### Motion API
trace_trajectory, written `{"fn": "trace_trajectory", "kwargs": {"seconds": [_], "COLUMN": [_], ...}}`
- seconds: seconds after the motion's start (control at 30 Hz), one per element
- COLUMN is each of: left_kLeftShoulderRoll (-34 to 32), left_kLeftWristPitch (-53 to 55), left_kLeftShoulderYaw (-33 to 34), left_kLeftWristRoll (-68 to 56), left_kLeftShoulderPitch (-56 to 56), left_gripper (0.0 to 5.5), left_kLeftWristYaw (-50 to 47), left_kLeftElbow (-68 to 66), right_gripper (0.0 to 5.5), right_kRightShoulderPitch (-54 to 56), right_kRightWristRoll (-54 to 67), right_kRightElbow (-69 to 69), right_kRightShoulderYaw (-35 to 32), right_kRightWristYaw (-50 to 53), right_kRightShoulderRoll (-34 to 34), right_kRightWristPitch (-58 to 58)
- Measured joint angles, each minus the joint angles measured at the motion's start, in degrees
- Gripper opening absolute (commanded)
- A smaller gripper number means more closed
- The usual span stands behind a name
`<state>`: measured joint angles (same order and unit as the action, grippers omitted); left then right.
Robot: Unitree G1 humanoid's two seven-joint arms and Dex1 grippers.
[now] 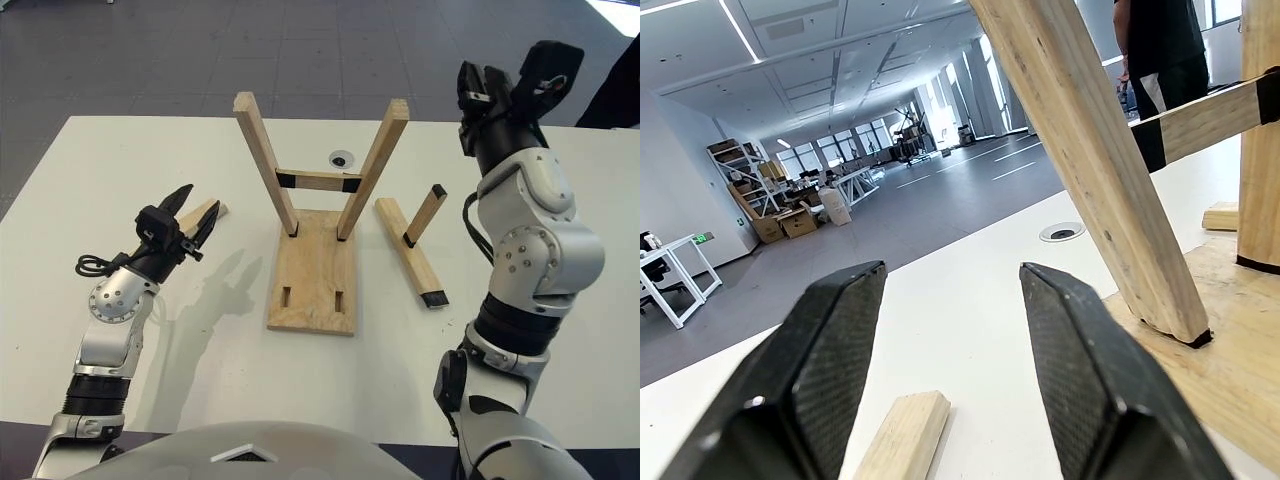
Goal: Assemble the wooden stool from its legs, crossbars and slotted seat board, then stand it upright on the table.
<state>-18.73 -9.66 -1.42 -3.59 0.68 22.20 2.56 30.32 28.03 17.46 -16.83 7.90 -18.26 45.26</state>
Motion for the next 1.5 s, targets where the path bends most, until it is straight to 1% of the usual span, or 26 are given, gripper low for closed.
{"fn": "trace_trajectory", "kwargs": {"seconds": [0.1, 0.27, 0.4, 0.5, 0.63, 0.7, 0.8, 0.87, 0.93, 1.0, 1.07, 1.1, 1.13, 1.23, 1.3, 1.33, 1.43, 1.5], "left_kLeftShoulderRoll": [0.0, 0.0, 0.0, 0.0, 0.1, 0.1, 0.2, 0.3, 0.3, 0.3, 0.3, 0.3, 0.3, 0.3, 0.3, 0.2, 0.2, 0.2], "left_kLeftWristPitch": [0.0, 0.0, 0.0, 0.0, 0.0, 0.0, 0.0, 0.0, -0.2, -0.2, -0.3, -0.3, -0.2, -0.2, -0.3, -0.3, -0.3, -0.3], "left_kLeftShoulderYaw": [0.0, -0.1, -0.1, -0.1, -0.1, -0.1, -0.1, -0.2, -0.2, -0.2, -0.2, -0.2, -0.3, -0.4, -0.4, -0.4, -0.3, -0.3], "left_kLeftWristRoll": [0.0, 0.0, 0.0, 0.0, 0.0, 0.0, 0.0, 0.2, 0.2, 0.2, 0.2, 0.2, 0.2, 0.2, 0.2, 0.2, 0.2, 0.2], "left_kLeftShoulderPitch": [0.1, 0.1, 0.1, 0.0, 0.0, 0.0, 0.0, 0.1, 0.0, 0.1, 0.0, -0.1, 0.0, 0.0, -0.1, -0.1, -0.2, -0.6], "left_gripper": [2.45, 2.45, 2.45, 2.45, 2.45, 2.45, 2.45, 2.45, 2.45, 2.45, 2.45, 2.45, 2.45, 2.45, 2.45, 2.45, 2.45, 2.45], "left_kLeftWristYaw": [0.0, 0.0, 0.0, 0.0, -0.1, -0.1, -0.1, -0.2, -0.2, -0.2, -0.2, -0.2, -0.2, -0.2, -0.2, -0.1, -0.1, -0.1], "left_kLeftElbow": [0.0, 0.0, 0.0, 0.0, 0.0, 0.0, -0.1, -0.2, -0.3, -0.4, -0.4, -0.4, -0.4, -0.3, -0.3, -0.3, -0.3, -0.2], "right_gripper": [1.58, 1.58, 1.58, 1.58, 1.58, 1.58, 1.58, 1.58, 1.58, 1.58, 1.58, 1.58, 1.58, 1.58, 1.58, 1.58, 1.58, 1.58], "right_kRightShoulderPitch": [0.1, 0.1, 1.2, 7.4, 9.2, 6.7, -0.7, -2.3, -2.9, -3.3, -6.3, -9.3, -9.6, -4.2, -0.3, -0.1, -4.2, -9.7], "right_kRightWristRoll": [-6.5, -10.8, -12.0, -12.2, -12.3, -12.2, -12.0, -12.0, -12.0, -12.0, -12.1, -12.0, -11.9, -9.6, -8.0, -7.6, -6.8, -5.6], "right_kRightElbow": [-1.8, -5.1, -5.5, -1.1, 0.1, -3.7, -14.3, -18.0, -19.9, -20.0, -20.0, -19.5, -16.4, -5.0, 4.3, 7.5, 14.7, 19.4], "right_kRightShoulderYaw": [3.5, 4.6, 3.4, 2.7, 2.1, 1.7, 0.1, 0.1, -0.1, -0.7, -1.5, -1.6, -1.9, -3.2, -4.6, -5.3, -9.0, -9.6], "right_kRightWristYaw": [5.7, 7.2, 6.8, 5.3, 4.1, 2.9, 1.3, -0.5, -1.9, -2.3, -2.2, -2.0, -1.7, -0.4, 0.7, 1.0, 1.5, -1.4], "right_kRightShoulderRoll": [3.7, 6.3, 6.3, 3.6, 2.4, 2.5, 5.1, 6.1, 5.8, 4.7, 4.0, 4.6, 5.0, 4.9, 3.9, 3.5, 3.0, 0.9], "right_kRightWristPitch": [-1.4, -3.4, -4.5, -5.5, -5.2, -4.2, -2.6, -6.0, -8.9, -8.9, -5.0, -2.4, -1.0, 1.4, 5.1, 7.2, 13.5, 15.3]}}
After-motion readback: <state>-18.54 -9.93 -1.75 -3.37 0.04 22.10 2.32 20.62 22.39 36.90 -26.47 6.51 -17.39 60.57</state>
